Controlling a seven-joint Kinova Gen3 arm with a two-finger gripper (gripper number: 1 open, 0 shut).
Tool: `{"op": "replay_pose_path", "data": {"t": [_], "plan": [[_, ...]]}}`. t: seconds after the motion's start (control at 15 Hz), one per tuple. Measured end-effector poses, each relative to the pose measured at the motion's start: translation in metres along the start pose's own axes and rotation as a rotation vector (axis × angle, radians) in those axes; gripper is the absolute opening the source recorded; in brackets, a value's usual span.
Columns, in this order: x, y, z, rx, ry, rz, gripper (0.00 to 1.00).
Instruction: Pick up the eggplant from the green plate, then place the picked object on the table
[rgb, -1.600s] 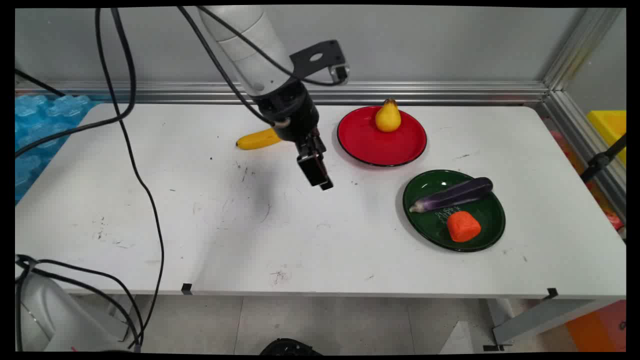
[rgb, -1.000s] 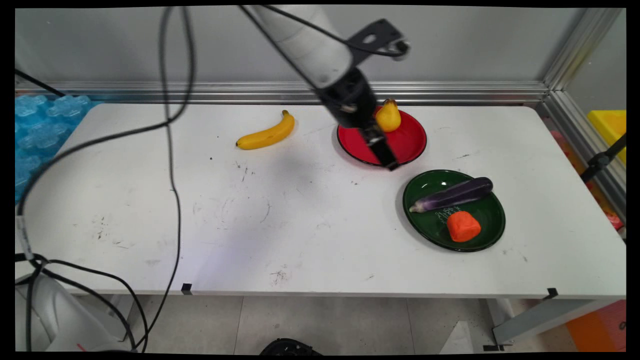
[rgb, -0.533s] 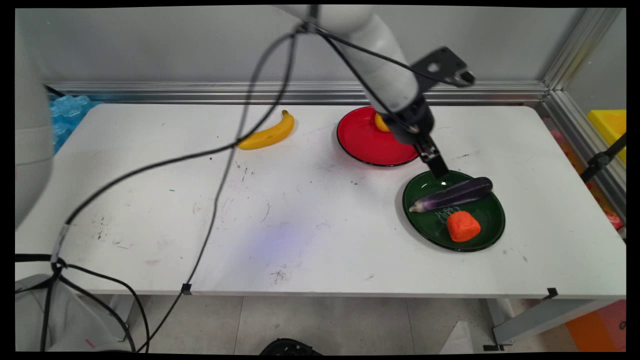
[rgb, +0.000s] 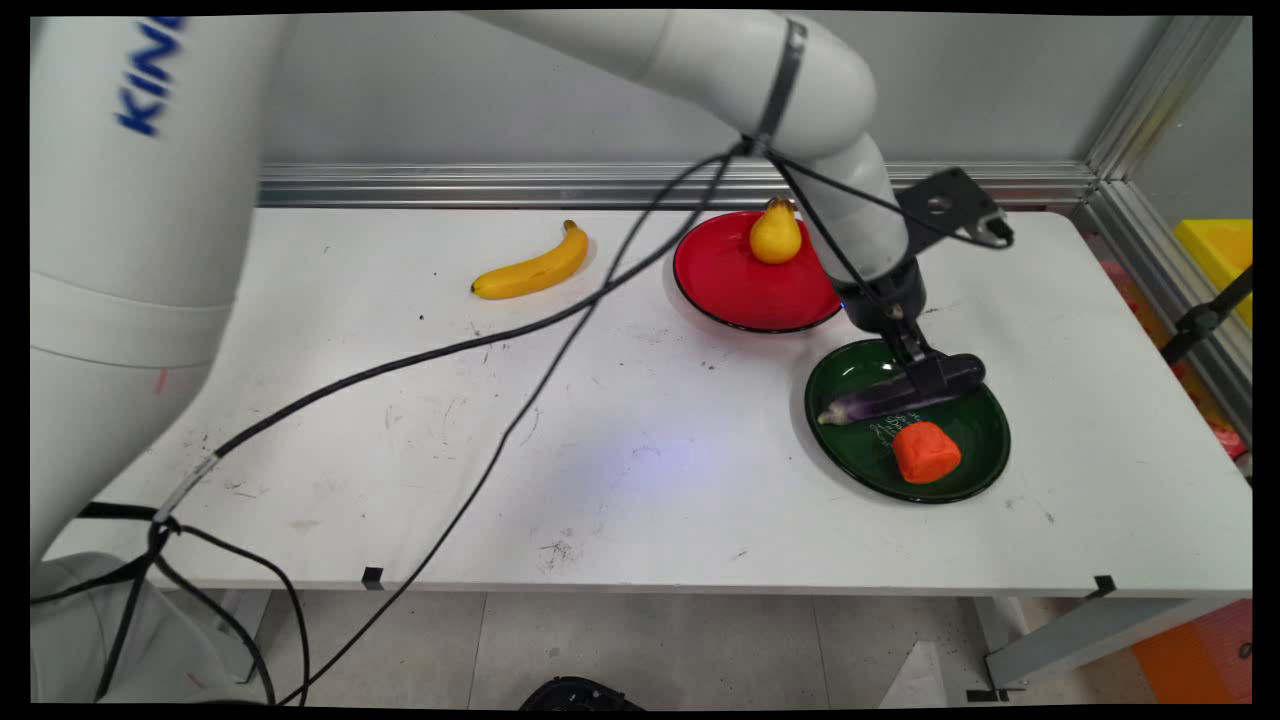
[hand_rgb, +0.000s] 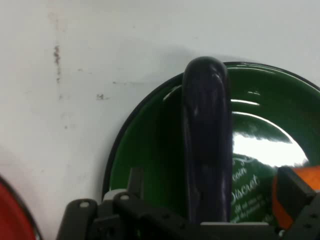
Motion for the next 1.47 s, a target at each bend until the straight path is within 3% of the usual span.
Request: {"op": "replay_pose_path", "data": {"t": [0.53,0.6,1.0,1.47], "plan": [[0.009,0.001,0.05,-0.008,-0.038,0.007,1.0],[0.009,0.002,0.053,-0.011,-0.04,0.009,0.0],[0.014,0.007,0.049,-0.027,-0.034,0.024,0.0],[0.008,0.002,-0.021,0.008,-0.021,0.06,0.0]]}}
